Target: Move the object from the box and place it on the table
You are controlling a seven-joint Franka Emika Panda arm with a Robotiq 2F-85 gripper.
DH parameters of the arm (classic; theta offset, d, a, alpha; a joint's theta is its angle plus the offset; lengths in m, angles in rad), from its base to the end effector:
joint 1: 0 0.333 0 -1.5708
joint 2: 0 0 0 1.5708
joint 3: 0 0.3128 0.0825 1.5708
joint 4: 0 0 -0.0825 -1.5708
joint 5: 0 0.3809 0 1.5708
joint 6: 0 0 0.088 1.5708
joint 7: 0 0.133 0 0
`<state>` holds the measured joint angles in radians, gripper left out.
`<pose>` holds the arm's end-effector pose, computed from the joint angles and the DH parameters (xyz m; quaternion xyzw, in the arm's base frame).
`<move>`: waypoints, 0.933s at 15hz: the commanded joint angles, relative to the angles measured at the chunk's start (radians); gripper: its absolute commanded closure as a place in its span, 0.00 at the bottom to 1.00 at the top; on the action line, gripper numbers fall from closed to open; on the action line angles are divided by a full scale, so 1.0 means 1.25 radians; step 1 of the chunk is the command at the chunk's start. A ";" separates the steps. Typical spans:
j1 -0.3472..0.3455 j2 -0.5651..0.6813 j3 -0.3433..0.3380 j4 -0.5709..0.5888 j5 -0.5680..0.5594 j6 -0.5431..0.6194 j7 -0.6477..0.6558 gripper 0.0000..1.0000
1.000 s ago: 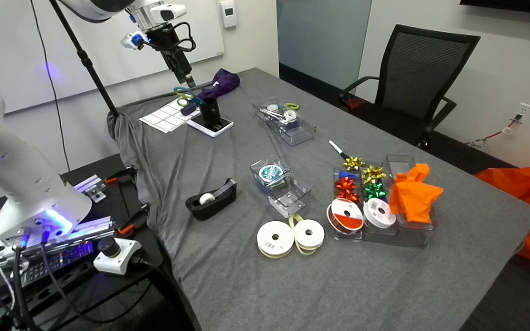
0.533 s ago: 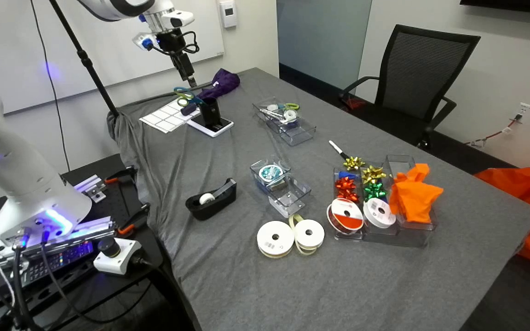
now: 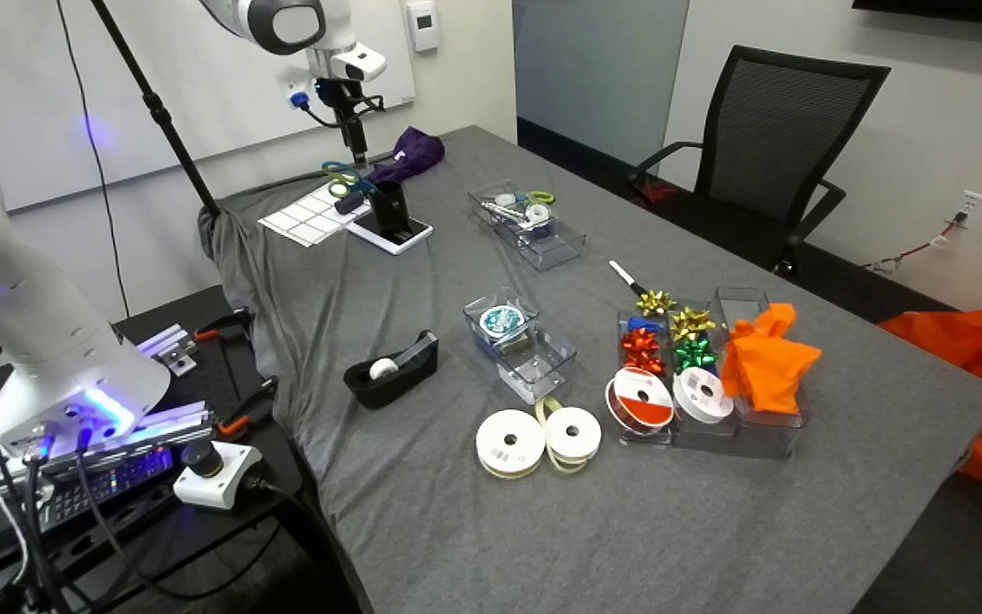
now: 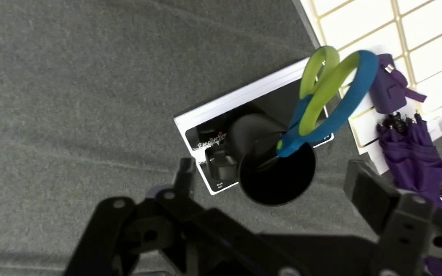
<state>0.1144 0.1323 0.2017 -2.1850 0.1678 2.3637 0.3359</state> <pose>0.5242 0.1766 0.3072 -0.9946 0.0693 0.0010 0.0771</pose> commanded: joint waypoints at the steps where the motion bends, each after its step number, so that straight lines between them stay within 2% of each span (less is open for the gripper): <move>1: 0.020 0.062 -0.011 0.046 0.072 0.001 0.019 0.00; 7: 0.040 0.139 -0.016 0.094 0.106 0.006 0.077 0.00; 14: 0.071 0.239 -0.047 0.171 0.081 -0.002 0.152 0.00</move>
<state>0.1750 0.3734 0.1706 -2.0241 0.2737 2.3641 0.4983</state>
